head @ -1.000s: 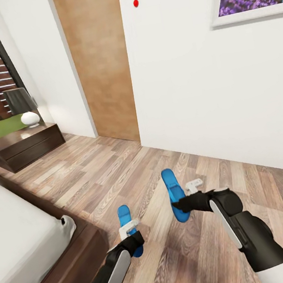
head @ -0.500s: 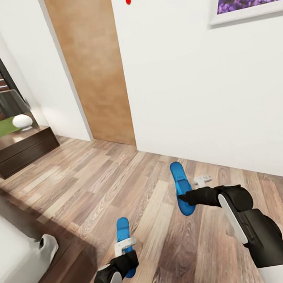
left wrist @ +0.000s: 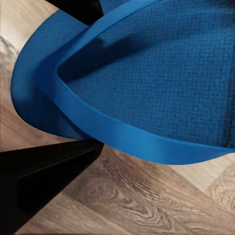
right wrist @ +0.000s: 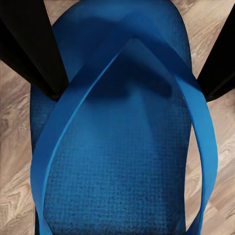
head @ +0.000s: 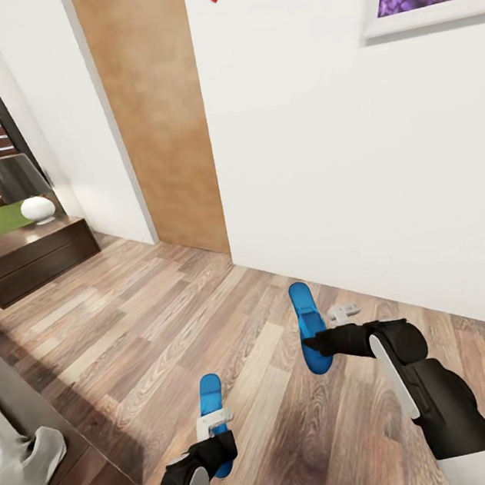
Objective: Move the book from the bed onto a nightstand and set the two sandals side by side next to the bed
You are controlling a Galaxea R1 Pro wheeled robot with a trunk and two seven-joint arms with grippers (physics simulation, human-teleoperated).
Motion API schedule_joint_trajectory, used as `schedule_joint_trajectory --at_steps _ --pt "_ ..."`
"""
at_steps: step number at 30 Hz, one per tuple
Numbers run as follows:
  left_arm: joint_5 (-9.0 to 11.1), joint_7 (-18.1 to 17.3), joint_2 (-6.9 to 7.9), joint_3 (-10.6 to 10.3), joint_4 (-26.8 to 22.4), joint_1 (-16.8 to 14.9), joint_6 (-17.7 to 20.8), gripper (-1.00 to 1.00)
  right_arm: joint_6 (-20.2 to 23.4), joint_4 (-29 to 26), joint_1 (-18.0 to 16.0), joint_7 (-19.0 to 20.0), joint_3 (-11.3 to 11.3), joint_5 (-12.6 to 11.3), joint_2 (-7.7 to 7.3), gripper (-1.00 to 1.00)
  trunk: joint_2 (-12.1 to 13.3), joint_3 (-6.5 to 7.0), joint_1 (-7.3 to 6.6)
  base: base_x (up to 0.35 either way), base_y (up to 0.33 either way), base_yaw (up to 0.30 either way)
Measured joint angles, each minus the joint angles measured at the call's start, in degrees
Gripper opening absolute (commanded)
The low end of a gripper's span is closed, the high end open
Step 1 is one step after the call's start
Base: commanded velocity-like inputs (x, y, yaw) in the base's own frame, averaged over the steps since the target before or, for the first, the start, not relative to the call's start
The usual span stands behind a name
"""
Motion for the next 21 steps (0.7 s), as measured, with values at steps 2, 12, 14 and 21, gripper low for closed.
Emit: schedule_joint_trajectory --at_steps 2,12,14,21 --pt "0.06 0.00 0.04 0.11 0.04 0.00 -0.05 -1.00 0.00 0.26 -0.03 0.02 0.06 -0.02 0.00 -1.00 0.00 0.00 0.00 0.209 -0.277 0.260" --pt "0.44 0.00 0.55 4.22 -2.66 0.00 -2.31 -1.00 0.00 4.25 -0.36 0.03 2.84 0.04 0.01 -1.00 0.00 0.00 -0.01 0.243 -0.243 0.272" --pt "0.44 0.03 0.54 5.54 -4.49 -0.01 -2.24 -1.00 0.01 5.29 -0.44 0.04 3.52 -0.01 0.01 -1.00 0.00 0.00 -0.01 0.262 -0.213 0.277" --pt "0.47 0.34 0.28 6.73 -5.74 0.00 -2.19 -1.00 0.01 6.26 -0.50 0.03 5.83 -0.01 -0.04 -1.00 0.00 0.00 -0.01 0.265 -0.209 0.277"
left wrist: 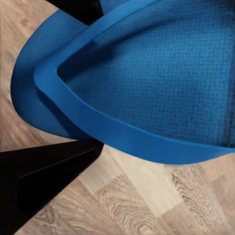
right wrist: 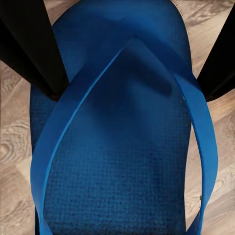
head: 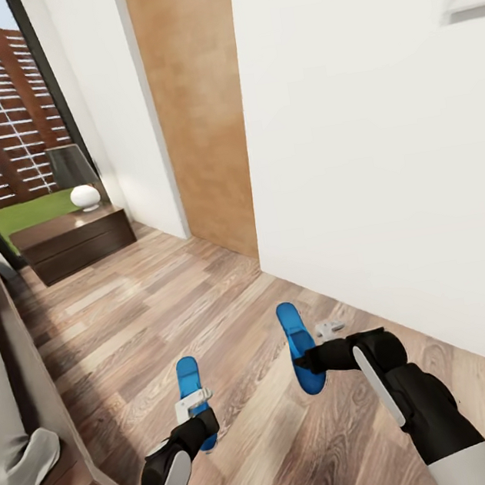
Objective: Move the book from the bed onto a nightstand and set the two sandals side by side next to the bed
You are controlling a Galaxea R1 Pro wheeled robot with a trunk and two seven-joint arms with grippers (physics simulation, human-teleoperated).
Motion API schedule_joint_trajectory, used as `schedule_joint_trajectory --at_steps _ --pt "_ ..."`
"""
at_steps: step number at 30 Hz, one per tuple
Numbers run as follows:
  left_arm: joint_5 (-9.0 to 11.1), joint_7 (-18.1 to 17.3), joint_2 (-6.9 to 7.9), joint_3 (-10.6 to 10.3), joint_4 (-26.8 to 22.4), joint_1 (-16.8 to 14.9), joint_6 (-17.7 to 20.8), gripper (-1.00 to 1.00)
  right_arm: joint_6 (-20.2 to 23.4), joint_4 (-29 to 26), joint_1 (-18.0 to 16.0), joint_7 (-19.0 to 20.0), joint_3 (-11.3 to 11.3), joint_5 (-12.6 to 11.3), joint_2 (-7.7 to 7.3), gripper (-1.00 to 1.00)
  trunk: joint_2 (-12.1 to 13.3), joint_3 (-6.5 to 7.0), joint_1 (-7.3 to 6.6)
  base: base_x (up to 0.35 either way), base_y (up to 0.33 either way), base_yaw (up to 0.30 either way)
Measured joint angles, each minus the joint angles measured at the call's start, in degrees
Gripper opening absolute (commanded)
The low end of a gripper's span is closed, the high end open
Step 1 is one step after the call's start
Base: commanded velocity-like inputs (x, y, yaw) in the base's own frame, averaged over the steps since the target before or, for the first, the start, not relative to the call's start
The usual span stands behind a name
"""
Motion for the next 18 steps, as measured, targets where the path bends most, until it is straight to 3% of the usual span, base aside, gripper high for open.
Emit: schedule_joint_trajectory --at_steps 5,11,18 --pt "0.34 0.00 -0.30 0.25 2.99 0.00 -1.61 -1.00 -0.01 0.22 -0.01 -0.07 0.81 0.09 -0.12 -1.00 0.00 0.00 0.00 0.289 -0.189 0.277" --pt "2.00 0.24 -0.15 0.36 4.61 0.02 -3.59 -1.00 -0.02 1.74 0.01 0.05 1.06 0.18 -0.15 -1.00 0.00 0.00 0.00 0.303 -0.176 0.277" --pt "2.24 0.30 -0.16 1.18 5.07 0.02 -3.89 -1.00 0.00 2.18 -0.01 0.09 1.56 0.03 -0.11 -1.00 0.00 0.00 0.00 0.305 -0.174 0.278"
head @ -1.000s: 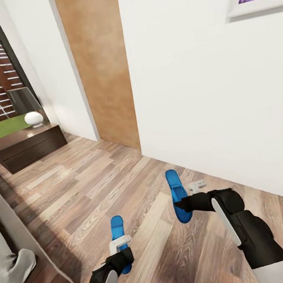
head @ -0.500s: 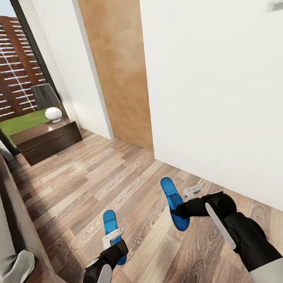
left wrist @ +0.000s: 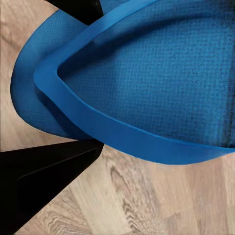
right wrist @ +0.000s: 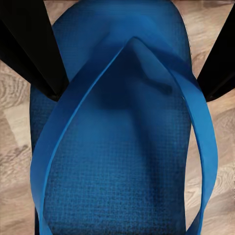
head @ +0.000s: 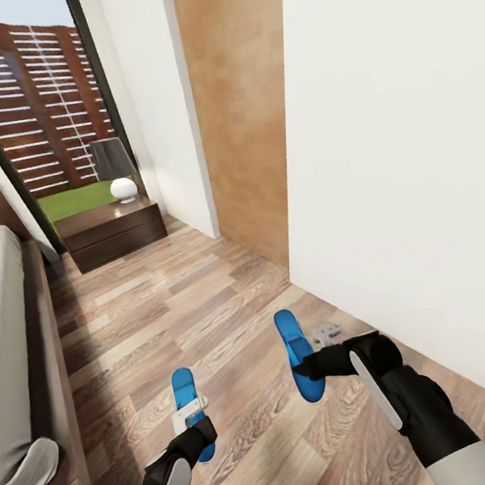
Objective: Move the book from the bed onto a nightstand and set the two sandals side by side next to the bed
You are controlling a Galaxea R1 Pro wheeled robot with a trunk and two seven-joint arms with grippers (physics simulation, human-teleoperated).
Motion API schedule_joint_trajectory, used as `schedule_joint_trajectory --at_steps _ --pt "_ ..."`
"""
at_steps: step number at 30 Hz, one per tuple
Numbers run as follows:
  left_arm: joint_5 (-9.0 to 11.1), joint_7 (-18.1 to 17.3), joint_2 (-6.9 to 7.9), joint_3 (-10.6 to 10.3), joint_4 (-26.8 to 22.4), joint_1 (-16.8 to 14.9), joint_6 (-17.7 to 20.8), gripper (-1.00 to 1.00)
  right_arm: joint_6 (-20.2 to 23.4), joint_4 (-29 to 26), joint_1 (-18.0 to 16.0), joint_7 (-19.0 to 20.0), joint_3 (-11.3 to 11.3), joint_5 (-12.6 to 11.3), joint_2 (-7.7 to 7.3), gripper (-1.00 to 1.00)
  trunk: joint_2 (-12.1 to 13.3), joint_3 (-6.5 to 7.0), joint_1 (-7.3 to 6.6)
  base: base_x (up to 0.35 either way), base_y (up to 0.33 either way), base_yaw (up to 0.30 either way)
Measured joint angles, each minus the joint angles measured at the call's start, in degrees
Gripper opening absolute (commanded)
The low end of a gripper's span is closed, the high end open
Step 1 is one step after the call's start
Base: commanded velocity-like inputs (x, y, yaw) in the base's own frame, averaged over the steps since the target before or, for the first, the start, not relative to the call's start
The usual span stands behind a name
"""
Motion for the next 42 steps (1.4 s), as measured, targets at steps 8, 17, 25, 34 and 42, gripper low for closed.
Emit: schedule_joint_trajectory --at_steps 8,17,25,34,42 --pt "0.03 -0.48 0.64 2.19 -0.47 -0.50 0.42 -1.00 0.00 0.09 0.00 0.00 2.39 -0.01 -0.13 -1.00 0.00 0.02 0.00 0.305 -0.174 0.278" --pt "0.17 -1.61 0.65 4.63 2.62 -6.61 5.54 -1.00 -1.49 0.11 0.00 -0.10 5.44 0.15 -0.17 -1.00 0.00 0.21 0.00 0.306 -0.174 0.278" --pt "0.14 -4.70 0.74 4.57 4.59 -7.37 9.00 -1.00 -1.61 0.15 0.00 -0.20 5.94 0.16 -0.08 -1.00 0.00 0.40 0.00 0.306 -0.174 0.278" --pt "-0.28 -3.25 0.40 5.89 4.47 -12.88 18.19 -1.00 -1.66 2.00 0.00 -0.38 6.28 0.30 0.17 -1.00 0.00 0.60 0.00 0.306 -0.174 0.278" --pt "-0.08 2.62 -0.12 7.13 4.54 -11.23 21.19 -1.00 -5.59 6.13 -0.48 -0.33 6.39 0.27 0.23 -1.00 0.00 0.70 0.00 0.306 -0.174 0.275"
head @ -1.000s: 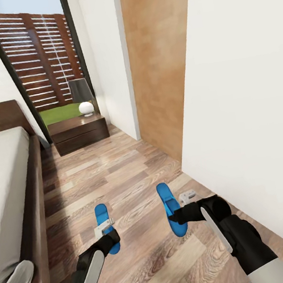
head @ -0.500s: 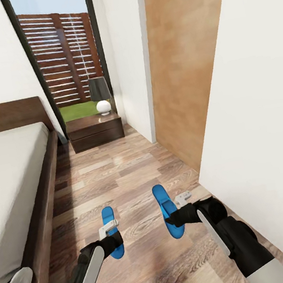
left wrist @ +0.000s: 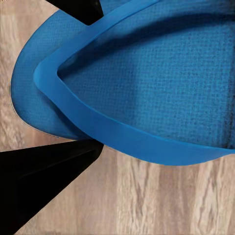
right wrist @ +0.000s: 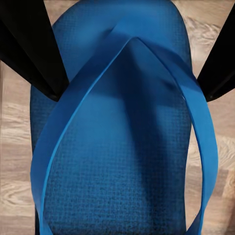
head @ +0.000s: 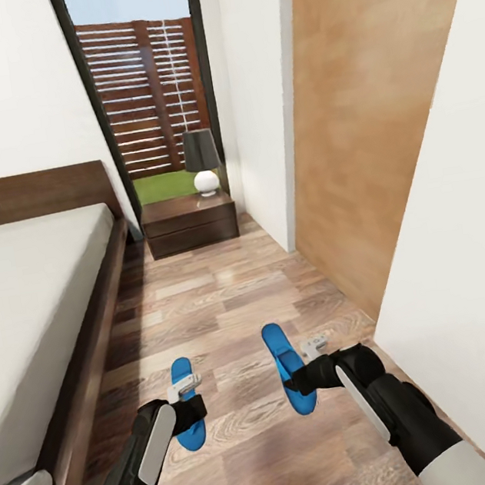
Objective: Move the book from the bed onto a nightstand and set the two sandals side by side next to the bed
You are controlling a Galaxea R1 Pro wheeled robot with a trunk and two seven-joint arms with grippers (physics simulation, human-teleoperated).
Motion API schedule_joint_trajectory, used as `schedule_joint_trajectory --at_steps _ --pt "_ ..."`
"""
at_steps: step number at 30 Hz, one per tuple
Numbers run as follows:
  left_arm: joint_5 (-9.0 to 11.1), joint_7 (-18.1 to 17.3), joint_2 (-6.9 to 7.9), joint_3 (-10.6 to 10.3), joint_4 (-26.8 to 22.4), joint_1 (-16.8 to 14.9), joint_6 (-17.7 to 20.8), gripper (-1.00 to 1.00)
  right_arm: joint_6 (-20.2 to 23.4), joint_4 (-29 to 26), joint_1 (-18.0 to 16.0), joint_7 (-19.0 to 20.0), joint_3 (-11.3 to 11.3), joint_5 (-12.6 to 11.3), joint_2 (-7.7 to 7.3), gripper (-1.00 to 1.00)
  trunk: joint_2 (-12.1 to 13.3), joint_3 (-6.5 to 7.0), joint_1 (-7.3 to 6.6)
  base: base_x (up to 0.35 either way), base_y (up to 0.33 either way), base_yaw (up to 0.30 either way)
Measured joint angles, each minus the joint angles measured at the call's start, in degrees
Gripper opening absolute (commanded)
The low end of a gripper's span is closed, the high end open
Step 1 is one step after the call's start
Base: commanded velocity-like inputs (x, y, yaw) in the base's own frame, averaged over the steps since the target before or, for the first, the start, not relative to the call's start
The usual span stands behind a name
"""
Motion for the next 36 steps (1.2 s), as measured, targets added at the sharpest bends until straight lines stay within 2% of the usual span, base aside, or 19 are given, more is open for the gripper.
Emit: schedule_joint_trajectory --at_steps 10,22,36 --pt "0.06 1.19 -0.22 0.07 0.31 0.83 0.24 -1.00 -1.26 0.60 -0.13 0.00 0.06 0.01 0.01 -1.00 0.00 0.02 0.01 0.275 -0.186 0.275" --pt "0.16 1.49 -0.36 0.01 0.33 0.92 0.29 -1.00 -1.34 0.66 -0.14 0.06 0.07 -0.05 0.01 -1.00 0.00 0.02 0.03 0.065 -0.059 0.276" --pt "-0.15 1.55 -0.39 -0.28 0.72 0.93 0.28 -1.00 -1.40 0.65 -0.14 0.10 0.24 -0.16 0.01 -1.00 0.00 0.02 0.01 0.198 -0.221 0.276"
